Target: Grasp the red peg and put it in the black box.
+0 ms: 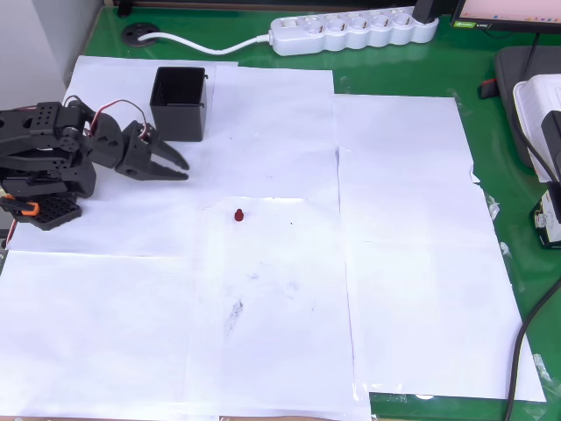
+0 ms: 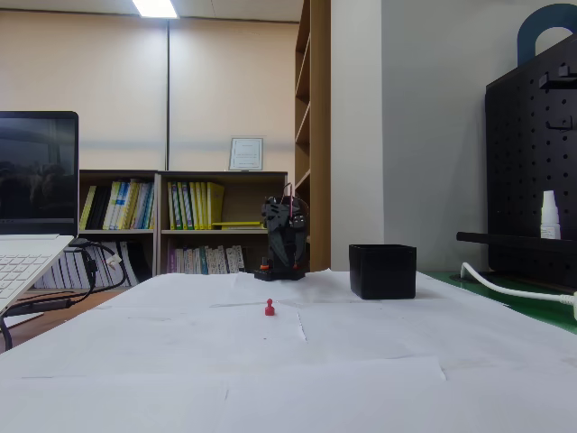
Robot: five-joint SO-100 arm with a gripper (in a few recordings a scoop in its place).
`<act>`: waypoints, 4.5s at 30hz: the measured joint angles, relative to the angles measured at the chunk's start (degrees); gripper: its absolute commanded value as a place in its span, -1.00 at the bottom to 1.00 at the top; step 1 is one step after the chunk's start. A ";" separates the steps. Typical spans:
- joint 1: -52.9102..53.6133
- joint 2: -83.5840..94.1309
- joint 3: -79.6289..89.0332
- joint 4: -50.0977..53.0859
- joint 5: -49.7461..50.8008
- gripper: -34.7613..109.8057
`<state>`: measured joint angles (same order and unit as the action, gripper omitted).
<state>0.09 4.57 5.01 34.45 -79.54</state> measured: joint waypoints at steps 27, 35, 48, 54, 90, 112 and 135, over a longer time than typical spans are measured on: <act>7.03 57.74 -0.35 -64.07 -2.81 -0.49; 9.93 70.14 -0.26 -75.59 -5.01 -0.42; 13.97 106.61 10.90 -108.63 -9.58 -0.37; 16.17 110.65 14.68 -109.25 -9.49 -0.24; 12.74 123.49 20.74 -122.43 -4.92 -0.09; 9.14 126.04 25.58 -122.17 -5.27 -0.09; 7.73 127.27 29.62 -121.20 -6.94 0.01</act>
<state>7.82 131.84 34.63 -86.75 -86.48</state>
